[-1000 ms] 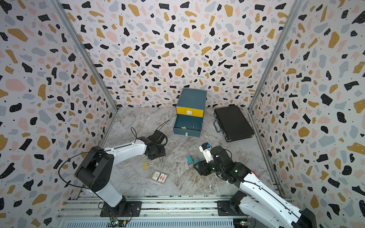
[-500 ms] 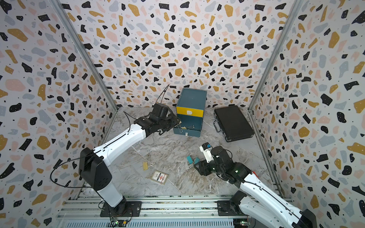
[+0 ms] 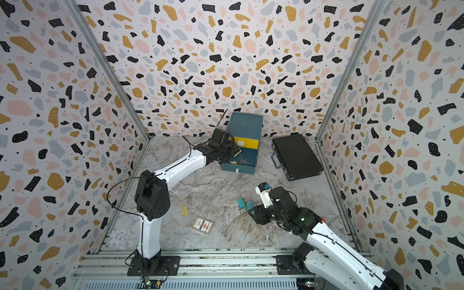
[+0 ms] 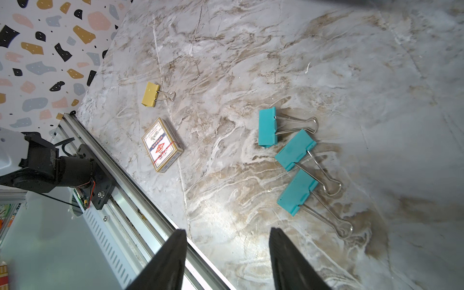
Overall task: Put the binder clips in the drawer according to color
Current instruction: Place the binder clip in the drawer, then pick up the binder clip at the center of the board.
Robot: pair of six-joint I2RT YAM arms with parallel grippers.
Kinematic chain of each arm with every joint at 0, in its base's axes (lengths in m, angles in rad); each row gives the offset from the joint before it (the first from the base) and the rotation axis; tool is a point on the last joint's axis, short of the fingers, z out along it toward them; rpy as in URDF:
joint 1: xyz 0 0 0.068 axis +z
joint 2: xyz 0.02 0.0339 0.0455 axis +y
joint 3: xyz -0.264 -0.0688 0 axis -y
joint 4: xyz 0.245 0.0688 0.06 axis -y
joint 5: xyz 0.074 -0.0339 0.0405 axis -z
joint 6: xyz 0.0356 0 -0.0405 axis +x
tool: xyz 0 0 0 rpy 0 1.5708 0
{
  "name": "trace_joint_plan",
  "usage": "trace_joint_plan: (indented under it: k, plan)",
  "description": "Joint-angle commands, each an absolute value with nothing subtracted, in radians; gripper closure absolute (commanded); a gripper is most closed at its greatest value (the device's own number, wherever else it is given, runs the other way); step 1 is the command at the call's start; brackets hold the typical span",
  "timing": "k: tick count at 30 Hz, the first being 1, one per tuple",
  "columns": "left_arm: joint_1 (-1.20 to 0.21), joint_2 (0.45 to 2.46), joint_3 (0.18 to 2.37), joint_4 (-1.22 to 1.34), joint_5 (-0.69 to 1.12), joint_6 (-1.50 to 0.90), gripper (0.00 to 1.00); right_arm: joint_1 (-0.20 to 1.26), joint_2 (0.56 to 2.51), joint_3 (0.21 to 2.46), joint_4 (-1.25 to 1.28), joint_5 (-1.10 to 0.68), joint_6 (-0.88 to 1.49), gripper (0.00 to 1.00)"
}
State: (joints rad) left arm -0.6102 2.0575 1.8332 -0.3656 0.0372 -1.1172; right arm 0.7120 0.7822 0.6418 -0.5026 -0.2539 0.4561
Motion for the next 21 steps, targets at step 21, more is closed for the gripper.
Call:
trace_joint_plan:
  k: [21]
  plan:
    - [-0.589,1.118,0.969,-0.822,-0.357,-1.22,0.33,0.716,0.792,0.655,-0.49,-0.289,0.464,0.42]
